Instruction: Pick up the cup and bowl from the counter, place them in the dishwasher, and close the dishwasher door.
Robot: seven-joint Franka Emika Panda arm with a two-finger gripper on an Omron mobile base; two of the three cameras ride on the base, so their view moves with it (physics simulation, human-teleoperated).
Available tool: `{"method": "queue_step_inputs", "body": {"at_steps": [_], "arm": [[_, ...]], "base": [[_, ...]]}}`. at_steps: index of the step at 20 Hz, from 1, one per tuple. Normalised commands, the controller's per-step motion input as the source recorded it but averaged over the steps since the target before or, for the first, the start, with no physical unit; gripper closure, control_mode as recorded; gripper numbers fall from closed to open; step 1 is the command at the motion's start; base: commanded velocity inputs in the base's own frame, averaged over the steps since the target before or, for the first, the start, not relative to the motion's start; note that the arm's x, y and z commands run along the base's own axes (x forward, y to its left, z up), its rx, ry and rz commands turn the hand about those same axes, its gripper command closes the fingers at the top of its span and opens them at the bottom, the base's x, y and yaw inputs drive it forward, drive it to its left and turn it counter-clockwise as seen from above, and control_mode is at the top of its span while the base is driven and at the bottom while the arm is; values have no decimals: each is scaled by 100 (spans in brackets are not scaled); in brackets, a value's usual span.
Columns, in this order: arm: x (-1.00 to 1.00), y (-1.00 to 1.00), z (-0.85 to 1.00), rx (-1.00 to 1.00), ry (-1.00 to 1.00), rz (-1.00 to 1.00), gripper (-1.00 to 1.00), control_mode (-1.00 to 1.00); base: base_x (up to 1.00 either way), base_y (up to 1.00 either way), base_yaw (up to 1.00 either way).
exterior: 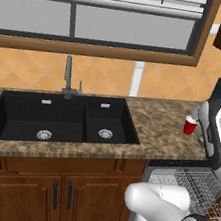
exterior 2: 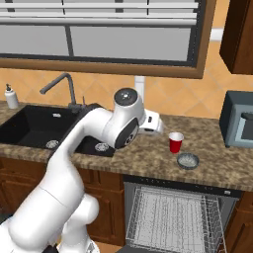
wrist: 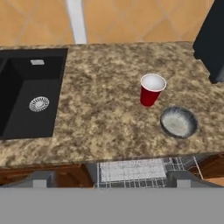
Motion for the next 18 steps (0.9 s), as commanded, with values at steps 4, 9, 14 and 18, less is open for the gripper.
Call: {"method": "queue_step_inputs", "body": {"at_steps": [4, 9, 14, 18], "arm": [[100, -40, -16, -2, 5, 0, -100, -100], [98, -27, -12, -2, 10, 0, -100, -100], [87, -24, -6, -1, 14, 1, -100, -100], [45, -22, -4, 0, 16, 9, -100, -100]], "base": [[0, 0, 0], [0, 0, 0], [0, 0, 0], [0, 0, 0]]}}
